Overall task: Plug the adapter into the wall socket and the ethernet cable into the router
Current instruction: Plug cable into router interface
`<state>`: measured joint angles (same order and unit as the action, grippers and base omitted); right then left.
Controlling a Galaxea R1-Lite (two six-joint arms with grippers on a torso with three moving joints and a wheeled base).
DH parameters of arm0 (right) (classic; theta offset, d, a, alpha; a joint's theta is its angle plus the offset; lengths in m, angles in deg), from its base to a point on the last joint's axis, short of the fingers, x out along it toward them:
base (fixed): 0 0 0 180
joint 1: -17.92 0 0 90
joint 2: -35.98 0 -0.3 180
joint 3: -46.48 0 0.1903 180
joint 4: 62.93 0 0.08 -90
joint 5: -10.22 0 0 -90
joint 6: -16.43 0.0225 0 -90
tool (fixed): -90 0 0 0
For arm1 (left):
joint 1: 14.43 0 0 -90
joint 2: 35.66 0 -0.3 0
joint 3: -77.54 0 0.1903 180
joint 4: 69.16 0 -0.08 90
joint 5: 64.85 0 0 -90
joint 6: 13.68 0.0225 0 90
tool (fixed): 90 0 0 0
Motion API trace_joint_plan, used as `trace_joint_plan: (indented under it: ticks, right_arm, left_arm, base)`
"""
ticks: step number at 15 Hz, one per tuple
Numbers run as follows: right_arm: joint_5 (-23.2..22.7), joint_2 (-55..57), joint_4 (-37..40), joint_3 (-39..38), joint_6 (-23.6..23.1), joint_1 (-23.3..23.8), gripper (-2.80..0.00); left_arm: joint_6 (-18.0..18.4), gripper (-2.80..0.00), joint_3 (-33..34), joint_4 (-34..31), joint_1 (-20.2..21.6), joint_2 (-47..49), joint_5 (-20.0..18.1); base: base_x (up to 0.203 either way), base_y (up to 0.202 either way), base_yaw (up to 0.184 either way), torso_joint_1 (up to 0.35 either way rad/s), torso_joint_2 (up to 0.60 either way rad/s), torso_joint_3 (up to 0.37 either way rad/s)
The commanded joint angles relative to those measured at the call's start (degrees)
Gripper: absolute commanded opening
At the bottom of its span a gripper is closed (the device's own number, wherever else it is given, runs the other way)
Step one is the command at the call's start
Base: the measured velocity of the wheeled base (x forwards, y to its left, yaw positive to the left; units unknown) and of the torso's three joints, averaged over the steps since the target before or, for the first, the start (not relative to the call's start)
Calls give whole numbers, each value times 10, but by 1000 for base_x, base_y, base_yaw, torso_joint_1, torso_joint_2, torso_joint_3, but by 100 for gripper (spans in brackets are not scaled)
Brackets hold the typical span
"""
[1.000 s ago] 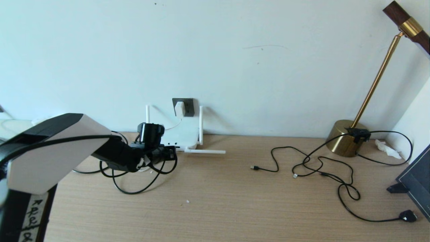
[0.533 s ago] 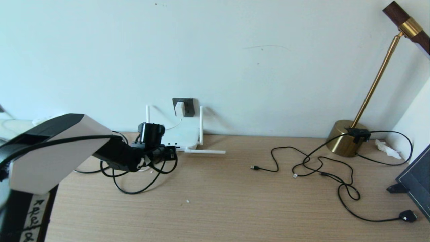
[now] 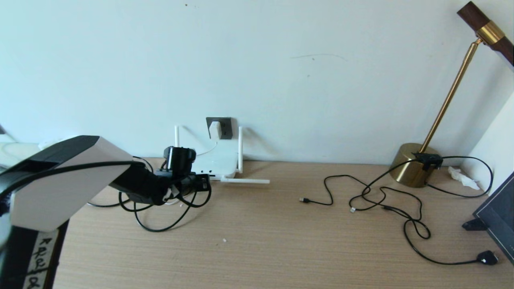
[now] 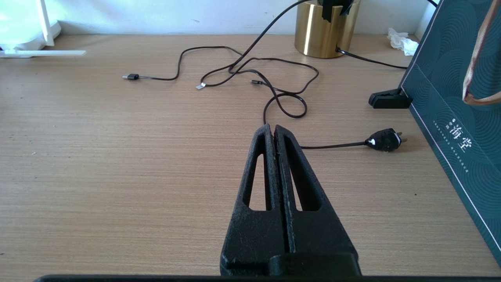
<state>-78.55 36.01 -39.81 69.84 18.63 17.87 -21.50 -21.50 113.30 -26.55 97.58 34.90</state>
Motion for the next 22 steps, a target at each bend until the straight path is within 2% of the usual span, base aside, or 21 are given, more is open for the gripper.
trace_joint_plan:
  ticks: [1,22]
  right_arm:
    - [0,0,0,0,0,0,-280]
    - [0,0,0,0,0,0,-280]
  left_arm:
    - [-1,-280,0,2,0,0,1]
    - [0,-280,-7,0,2,2,1]
  base:
    - [0,0,0,0,0,0]
    - [0,0,0,0,0,0]
